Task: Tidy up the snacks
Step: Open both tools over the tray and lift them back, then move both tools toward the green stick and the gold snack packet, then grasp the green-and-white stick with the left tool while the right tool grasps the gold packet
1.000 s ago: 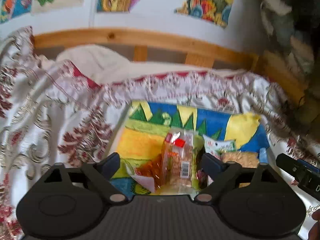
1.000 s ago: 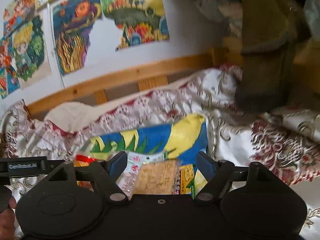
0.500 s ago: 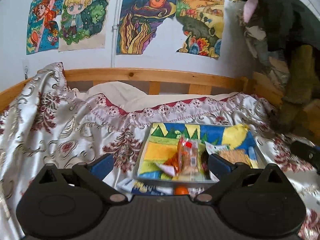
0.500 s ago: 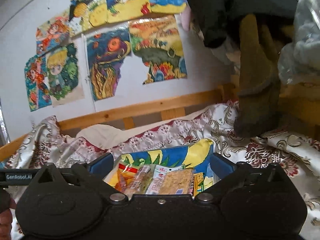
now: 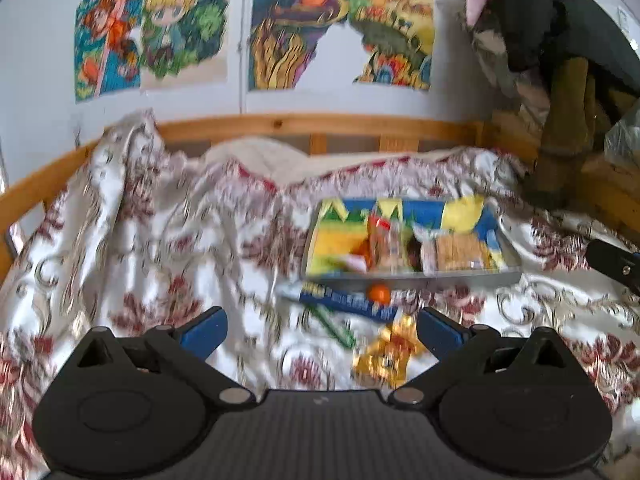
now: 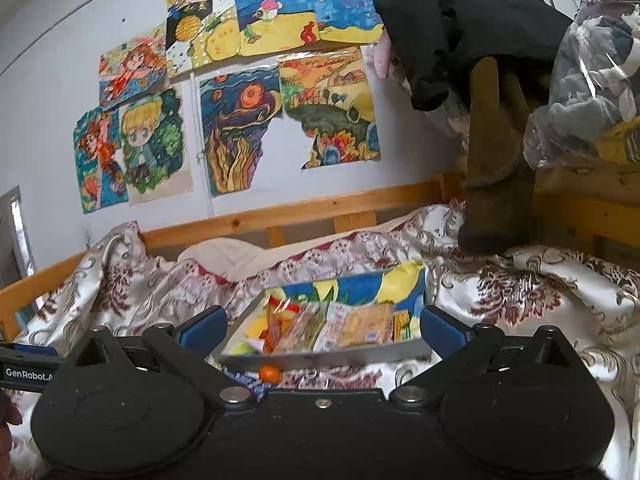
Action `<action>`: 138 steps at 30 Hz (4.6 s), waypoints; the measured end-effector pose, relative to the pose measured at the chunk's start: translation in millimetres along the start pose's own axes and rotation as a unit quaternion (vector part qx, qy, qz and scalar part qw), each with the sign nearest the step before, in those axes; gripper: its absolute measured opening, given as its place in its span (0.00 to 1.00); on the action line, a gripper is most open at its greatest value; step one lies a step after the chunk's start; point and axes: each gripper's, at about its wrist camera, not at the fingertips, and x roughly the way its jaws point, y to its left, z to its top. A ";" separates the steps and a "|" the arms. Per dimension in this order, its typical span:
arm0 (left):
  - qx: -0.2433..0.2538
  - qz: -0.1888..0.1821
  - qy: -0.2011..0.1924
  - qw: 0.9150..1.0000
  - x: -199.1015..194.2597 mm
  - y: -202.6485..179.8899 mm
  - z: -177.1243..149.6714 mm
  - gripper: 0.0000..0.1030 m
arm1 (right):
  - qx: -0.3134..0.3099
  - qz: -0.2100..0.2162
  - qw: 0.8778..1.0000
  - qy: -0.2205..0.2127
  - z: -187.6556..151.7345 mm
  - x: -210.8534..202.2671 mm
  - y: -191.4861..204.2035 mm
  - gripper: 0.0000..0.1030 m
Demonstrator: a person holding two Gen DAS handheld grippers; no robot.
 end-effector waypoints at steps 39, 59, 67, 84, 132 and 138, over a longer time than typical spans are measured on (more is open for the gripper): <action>-0.034 0.052 0.161 0.985 28.1 25.9 -22.0 0.99 | -0.056 -0.019 0.981 0.185 -51.9 19.7 32.6 0.99; 0.012 0.015 0.195 0.981 97.4 22.8 -4.2 0.99 | -0.068 0.069 0.971 0.217 -45.5 89.5 35.1 0.99; -0.004 0.023 0.189 0.982 135.0 28.7 3.6 0.99 | -0.057 0.086 0.972 0.209 -49.2 114.2 43.1 0.99; 0.009 0.012 0.149 0.989 183.9 26.6 9.0 0.99 | -0.016 0.151 0.948 0.279 -79.7 164.8 58.4 0.94; -0.051 -0.079 0.327 0.940 172.7 3.4 -37.9 0.22 | 0.055 0.037 0.929 0.364 -94.2 146.3 25.7 0.36; -0.070 -0.085 0.333 0.937 180.7 10.9 -37.4 0.22 | 0.089 0.040 0.930 0.356 -95.1 152.5 22.2 0.50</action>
